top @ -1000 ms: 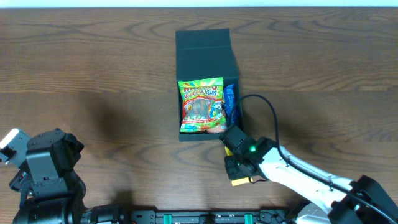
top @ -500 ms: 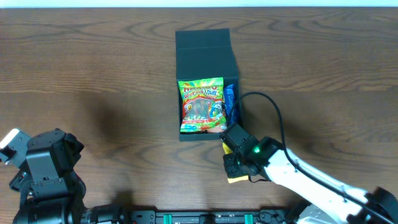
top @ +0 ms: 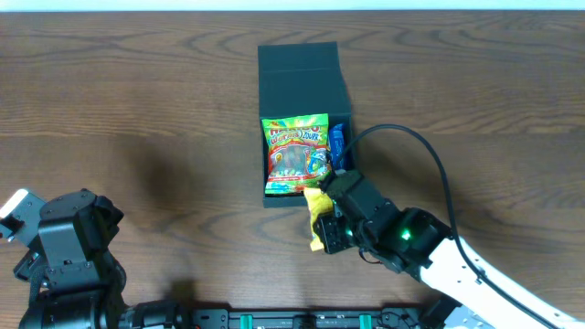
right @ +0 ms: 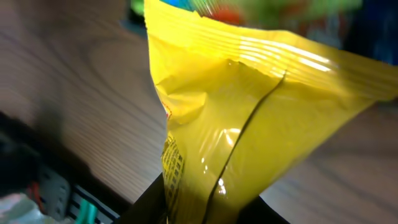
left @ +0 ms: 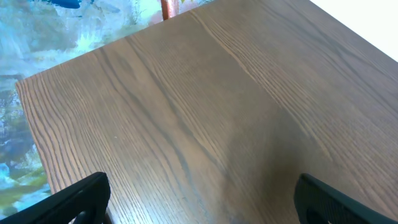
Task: Pack container
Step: 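Lift the yellow candy and lower it into the box's right side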
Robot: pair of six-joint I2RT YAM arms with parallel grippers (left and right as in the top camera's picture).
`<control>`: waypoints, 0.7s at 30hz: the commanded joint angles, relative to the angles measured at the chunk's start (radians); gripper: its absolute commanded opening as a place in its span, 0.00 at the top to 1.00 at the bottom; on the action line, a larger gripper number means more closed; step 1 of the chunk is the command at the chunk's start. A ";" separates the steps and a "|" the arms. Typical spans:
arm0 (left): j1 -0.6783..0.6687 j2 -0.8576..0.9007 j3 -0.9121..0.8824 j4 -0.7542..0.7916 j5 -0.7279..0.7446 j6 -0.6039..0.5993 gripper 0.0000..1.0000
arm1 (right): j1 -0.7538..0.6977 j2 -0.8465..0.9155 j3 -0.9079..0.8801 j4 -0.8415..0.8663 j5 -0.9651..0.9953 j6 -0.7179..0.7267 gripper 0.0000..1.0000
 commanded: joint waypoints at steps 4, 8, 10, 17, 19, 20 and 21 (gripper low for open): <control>0.007 -0.001 0.010 -0.003 -0.011 -0.011 0.05 | -0.085 -0.009 0.028 0.093 0.053 -0.050 0.71; 0.007 -0.001 0.010 -0.003 -0.011 -0.011 0.05 | -0.163 -0.007 0.029 0.128 0.083 -0.076 0.71; 0.007 -0.001 0.010 -0.003 -0.011 -0.011 0.05 | -0.212 0.003 0.038 0.149 0.083 -0.076 0.71; 0.007 -0.001 0.010 -0.003 -0.011 -0.011 0.05 | -0.277 0.161 0.139 0.148 0.079 -0.136 0.72; 0.007 -0.001 0.010 -0.003 -0.011 -0.011 0.05 | -0.277 0.211 0.156 0.149 0.079 -0.136 0.73; 0.007 -0.001 0.010 -0.003 -0.011 -0.011 0.05 | -0.277 0.228 0.158 0.149 0.079 -0.137 0.73; 0.007 -0.001 0.010 -0.003 -0.011 -0.011 0.05 | -0.277 0.242 0.159 0.151 0.080 -0.145 0.73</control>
